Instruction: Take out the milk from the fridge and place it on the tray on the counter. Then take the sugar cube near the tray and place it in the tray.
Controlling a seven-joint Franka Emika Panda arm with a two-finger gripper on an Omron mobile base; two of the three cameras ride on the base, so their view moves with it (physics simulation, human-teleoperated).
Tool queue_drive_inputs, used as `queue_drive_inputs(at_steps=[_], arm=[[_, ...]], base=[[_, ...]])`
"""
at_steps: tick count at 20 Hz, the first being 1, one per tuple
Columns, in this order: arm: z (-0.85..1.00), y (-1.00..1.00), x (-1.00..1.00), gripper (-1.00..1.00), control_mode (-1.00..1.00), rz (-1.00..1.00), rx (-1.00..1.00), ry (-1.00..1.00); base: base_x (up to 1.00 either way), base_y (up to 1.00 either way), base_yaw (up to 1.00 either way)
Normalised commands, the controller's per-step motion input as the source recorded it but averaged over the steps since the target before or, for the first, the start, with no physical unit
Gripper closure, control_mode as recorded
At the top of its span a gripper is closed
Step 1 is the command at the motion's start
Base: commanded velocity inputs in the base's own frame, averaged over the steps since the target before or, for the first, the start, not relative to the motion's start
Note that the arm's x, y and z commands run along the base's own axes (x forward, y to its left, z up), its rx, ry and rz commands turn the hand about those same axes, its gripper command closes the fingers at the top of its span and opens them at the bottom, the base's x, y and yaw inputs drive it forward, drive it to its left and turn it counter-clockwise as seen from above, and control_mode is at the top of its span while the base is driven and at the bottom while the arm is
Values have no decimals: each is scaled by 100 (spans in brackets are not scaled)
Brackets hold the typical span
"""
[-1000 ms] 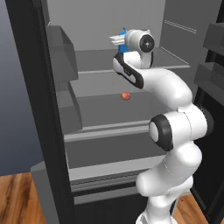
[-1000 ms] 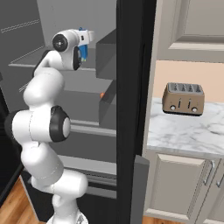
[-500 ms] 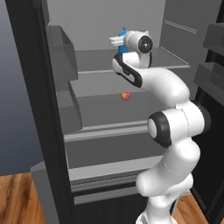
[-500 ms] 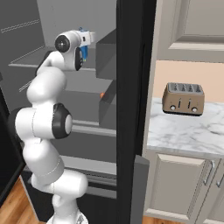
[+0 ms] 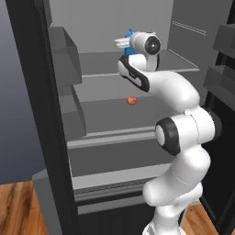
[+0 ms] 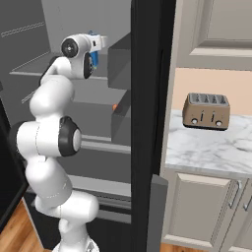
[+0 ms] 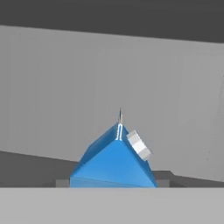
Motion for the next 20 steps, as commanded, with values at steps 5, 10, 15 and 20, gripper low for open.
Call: queue_drive_inputs(at_steps=[5,10,15,20], arm=[[10,0,-52,100,-100,0,0,0],[10,0,-72,100,-100,0,0,-4],[15,0,-100,100,-100,0,-1,-2],[56,0,-100,100,-100,0,-1,8]], base=[[0,0,0],[0,0,0],[0,0,0],[0,0,0]])
